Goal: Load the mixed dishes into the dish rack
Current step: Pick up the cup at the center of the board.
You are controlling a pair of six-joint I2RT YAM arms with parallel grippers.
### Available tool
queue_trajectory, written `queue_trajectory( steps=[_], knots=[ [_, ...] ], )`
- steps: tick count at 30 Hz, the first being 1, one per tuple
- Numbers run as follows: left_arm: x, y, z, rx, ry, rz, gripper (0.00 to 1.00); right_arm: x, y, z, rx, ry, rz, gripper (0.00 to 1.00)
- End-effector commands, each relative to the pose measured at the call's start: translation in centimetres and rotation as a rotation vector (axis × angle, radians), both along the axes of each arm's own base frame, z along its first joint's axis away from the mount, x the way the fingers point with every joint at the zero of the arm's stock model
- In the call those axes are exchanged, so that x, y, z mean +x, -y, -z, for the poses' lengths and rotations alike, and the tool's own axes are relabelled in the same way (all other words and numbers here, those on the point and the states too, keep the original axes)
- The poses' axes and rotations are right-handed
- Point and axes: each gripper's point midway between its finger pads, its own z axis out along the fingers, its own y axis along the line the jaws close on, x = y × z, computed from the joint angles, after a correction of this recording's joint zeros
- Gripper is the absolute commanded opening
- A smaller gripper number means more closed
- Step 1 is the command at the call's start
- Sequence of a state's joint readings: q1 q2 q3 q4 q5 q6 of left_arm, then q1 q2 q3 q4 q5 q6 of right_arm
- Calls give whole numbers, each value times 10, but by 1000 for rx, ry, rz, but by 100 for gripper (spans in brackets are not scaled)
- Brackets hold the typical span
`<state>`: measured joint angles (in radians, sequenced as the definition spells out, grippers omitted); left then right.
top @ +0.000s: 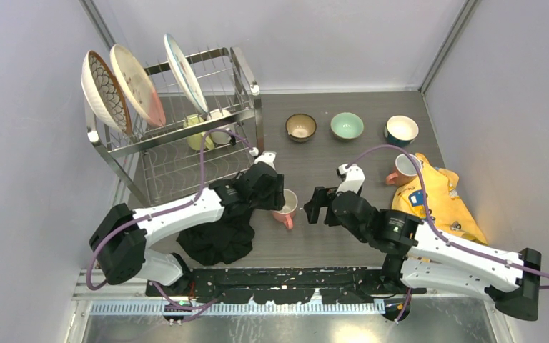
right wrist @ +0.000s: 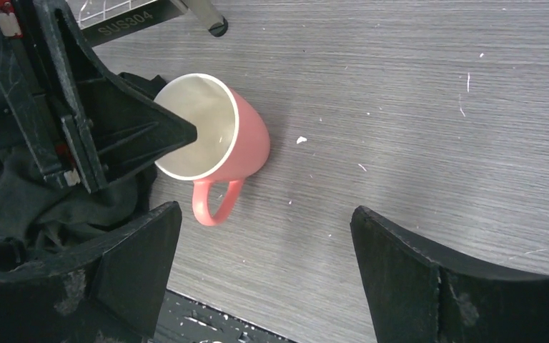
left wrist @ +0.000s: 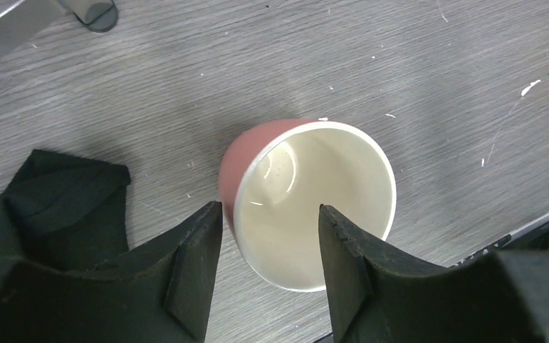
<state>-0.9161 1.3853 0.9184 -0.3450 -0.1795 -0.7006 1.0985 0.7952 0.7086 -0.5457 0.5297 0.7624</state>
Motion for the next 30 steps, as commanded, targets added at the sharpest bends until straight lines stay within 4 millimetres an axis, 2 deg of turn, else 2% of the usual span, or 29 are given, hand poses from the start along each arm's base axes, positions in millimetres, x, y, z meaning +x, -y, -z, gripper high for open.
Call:
queue_trajectory(
  steps=[1, 4, 6, 11, 14, 17, 20, 21, 23, 26, 30],
  knots=[
    [3, 16, -19, -119, 31, 7, 53, 25, -15, -15, 17, 55, 25, 88],
    [3, 9, -15, -99, 30, -16, 53, 47, -23, -1, 46, -27, 10, 76],
    [1, 3, -15, -92, 30, -32, 58, 58, -29, 3, 55, -65, -10, 71],
    [-6, -6, -27, -125, 48, -39, 65, 70, -50, 7, -9, -82, -98, 71],
    [-9, -9, -36, -143, 58, -37, 69, 77, -60, 18, -18, -118, -149, 70],
    [-12, -12, -44, -164, 65, -33, 76, 86, -61, 37, -105, -168, -172, 67],
    [-17, -13, -50, -187, 59, -24, 85, 94, -70, 53, -112, -209, -202, 60],
    [-19, -11, -52, -199, 59, -6, 96, 96, -75, 56, -106, -220, -214, 58],
    [-24, -6, -59, -235, 65, 32, 100, 100, -80, 63, -110, -239, -224, 55],
    [-28, -6, -65, -249, 63, 47, 100, 105, -85, 69, -117, -252, -226, 45],
    [-32, -10, -70, -247, 55, 50, 100, 109, -83, 67, -84, -236, -204, 22]
  ],
)
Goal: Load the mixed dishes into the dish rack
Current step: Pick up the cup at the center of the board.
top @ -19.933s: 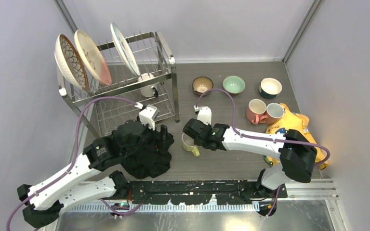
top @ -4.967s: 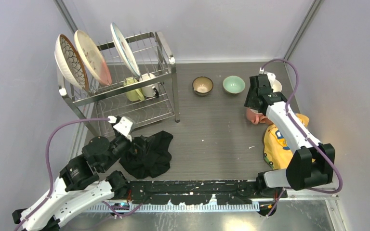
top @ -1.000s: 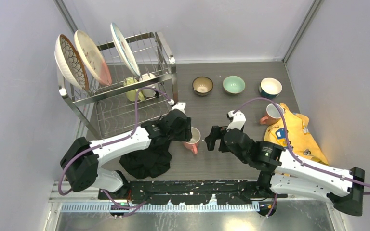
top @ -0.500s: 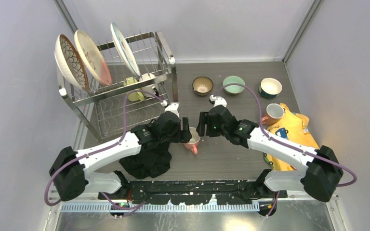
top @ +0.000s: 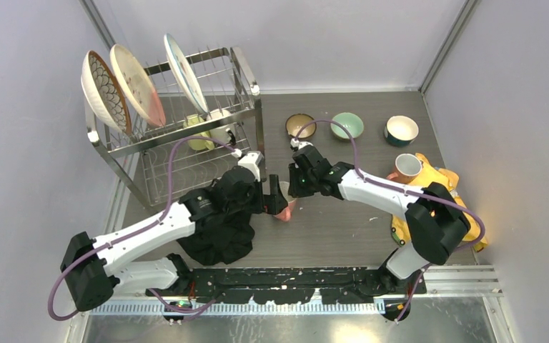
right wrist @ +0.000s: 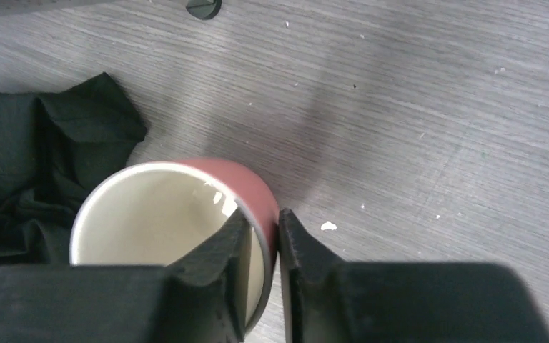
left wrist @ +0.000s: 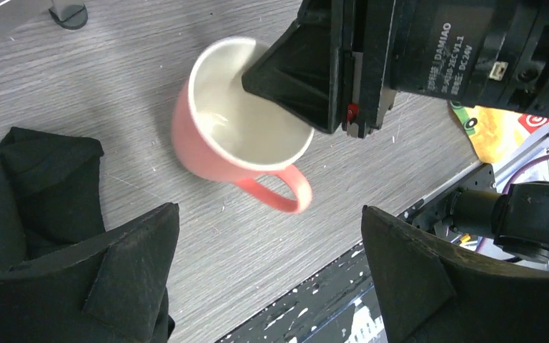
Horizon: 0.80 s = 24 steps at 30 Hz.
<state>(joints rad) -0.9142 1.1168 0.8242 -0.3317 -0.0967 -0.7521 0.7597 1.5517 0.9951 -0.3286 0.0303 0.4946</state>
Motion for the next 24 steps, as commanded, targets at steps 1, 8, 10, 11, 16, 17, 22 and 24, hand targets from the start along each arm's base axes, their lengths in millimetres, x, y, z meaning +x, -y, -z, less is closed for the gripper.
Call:
queue_trajectory(
  steps=[1, 8, 10, 11, 16, 17, 22, 24],
  knots=[
    [-6, 0, -19, -43, 13, 25, 100, 16, -10, -28, 101, 73, 21, 16],
    [-15, 0, -36, -104, -15, 26, 91, 15, 0, -61, 308, 160, 130, 1],
    [-18, 2, -41, -142, -35, 15, 89, 12, 2, -78, 412, 198, 169, 1],
    [-20, 3, -45, -166, -45, 13, 88, 10, 5, -93, 474, 230, 190, 1],
    [-32, 22, -73, -366, -97, 44, 85, -1, 25, -153, 791, 381, 295, 1],
    [-34, 25, -79, -405, -103, 52, 84, -4, 29, -166, 847, 417, 299, 1],
    [-44, 40, -113, -567, -114, 126, 84, -27, 47, -222, 1047, 558, 260, 1],
    [-49, 44, -121, -619, -123, 156, 84, -37, 52, -241, 1115, 604, 229, 1]
  ],
)
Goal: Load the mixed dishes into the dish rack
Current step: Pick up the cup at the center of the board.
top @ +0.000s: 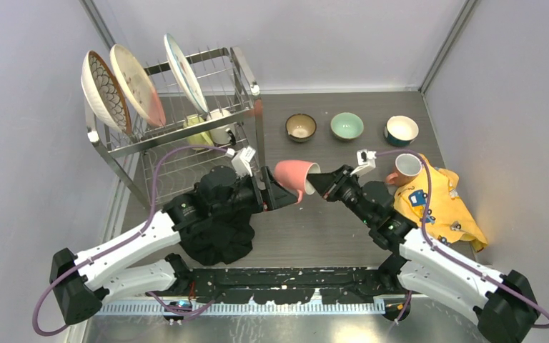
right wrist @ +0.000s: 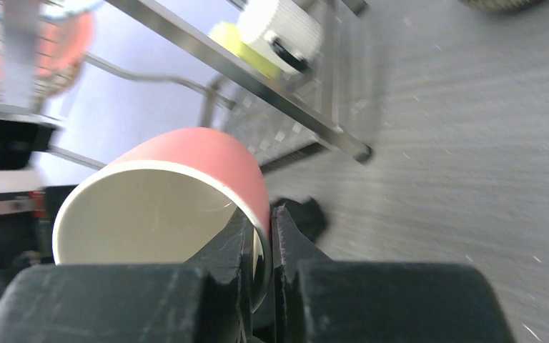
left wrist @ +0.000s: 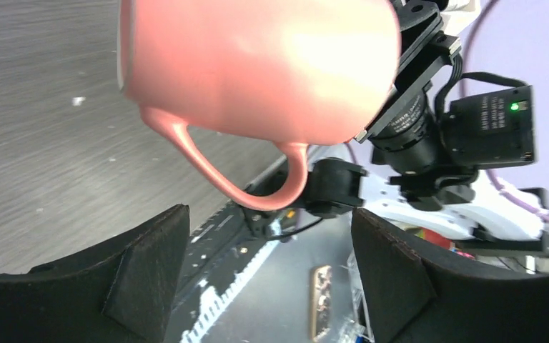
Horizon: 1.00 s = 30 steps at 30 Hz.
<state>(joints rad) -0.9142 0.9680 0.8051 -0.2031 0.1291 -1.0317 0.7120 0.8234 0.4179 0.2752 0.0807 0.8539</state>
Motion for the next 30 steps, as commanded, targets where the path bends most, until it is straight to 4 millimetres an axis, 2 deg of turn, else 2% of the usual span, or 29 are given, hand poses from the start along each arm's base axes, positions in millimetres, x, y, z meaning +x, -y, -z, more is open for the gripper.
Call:
queue_trajectory(
  steps=[1, 7, 13, 17, 19, 28, 30],
  knots=[
    [-12, 18, -50, -241, 17, 83, 85, -14, 10, -124, 366, 305, -4, 1],
    [-16, 29, -61, -373, 1, 123, 85, -25, 3, -145, 440, 342, -81, 1],
    [-23, 38, -88, -505, 21, 196, 74, -44, -16, -149, 507, 378, -242, 1],
    [-24, 34, -94, -520, 37, 186, 64, -48, -20, -143, 515, 373, -280, 1],
    [-22, 29, -95, -529, 43, 162, 57, -49, -22, -139, 510, 367, -290, 1],
    [-20, 17, -102, -541, 60, 107, 7, -44, -27, -121, 484, 326, -289, 1],
    [-19, 15, -102, -538, 70, 94, 0, -40, -28, -114, 474, 309, -281, 4]
  ],
)
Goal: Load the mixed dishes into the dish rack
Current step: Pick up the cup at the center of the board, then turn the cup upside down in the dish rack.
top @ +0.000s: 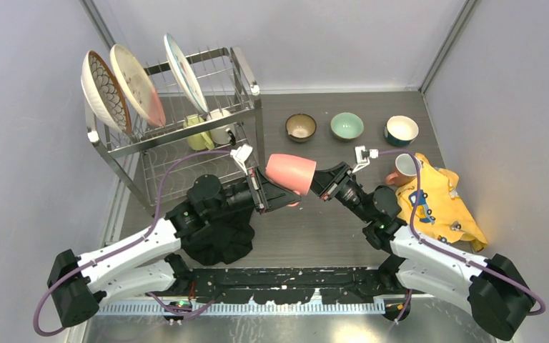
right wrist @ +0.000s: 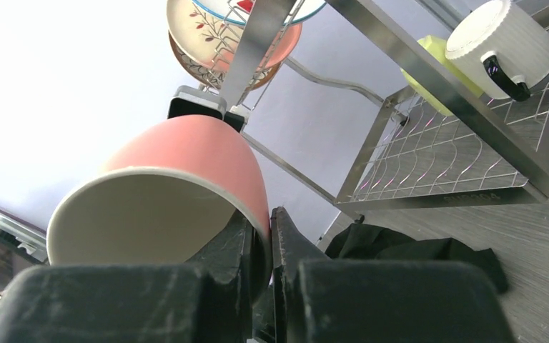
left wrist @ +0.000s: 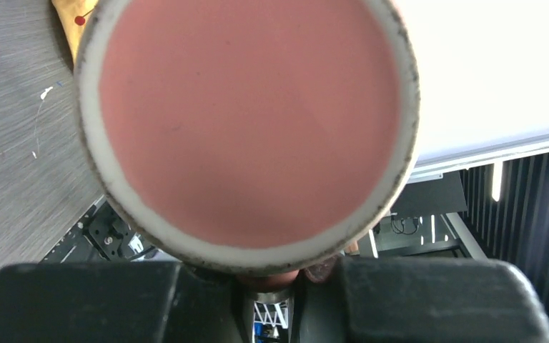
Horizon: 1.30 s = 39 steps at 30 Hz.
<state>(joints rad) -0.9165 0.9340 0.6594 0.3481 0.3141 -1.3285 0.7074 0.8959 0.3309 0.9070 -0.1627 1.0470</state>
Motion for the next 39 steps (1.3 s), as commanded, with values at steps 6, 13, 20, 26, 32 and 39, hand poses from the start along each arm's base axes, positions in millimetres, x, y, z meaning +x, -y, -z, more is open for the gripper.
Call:
queue_trajectory(
  steps=[6, 13, 20, 26, 32, 39],
  knots=[
    [13, -18, -10, -32, 95, -129, 0, 3, 3, -2, 24, 3, 27, 35],
    [24, -41, 22, 125, 151, -252, 0, 17, 19, 26, -78, -118, 148, 84],
    [55, -99, 82, 487, 196, -518, 0, 17, 37, 27, -76, -133, 227, 100],
    [81, -147, 105, 712, 245, -742, 0, 15, 38, 28, -88, -133, 227, 99],
    [102, -184, 114, 872, 276, -941, 0, 13, 38, 31, -89, -136, 217, 100],
    [118, -200, 124, 1032, 287, -1044, 0, 9, 42, 30, -89, -128, 218, 100]
  ],
)
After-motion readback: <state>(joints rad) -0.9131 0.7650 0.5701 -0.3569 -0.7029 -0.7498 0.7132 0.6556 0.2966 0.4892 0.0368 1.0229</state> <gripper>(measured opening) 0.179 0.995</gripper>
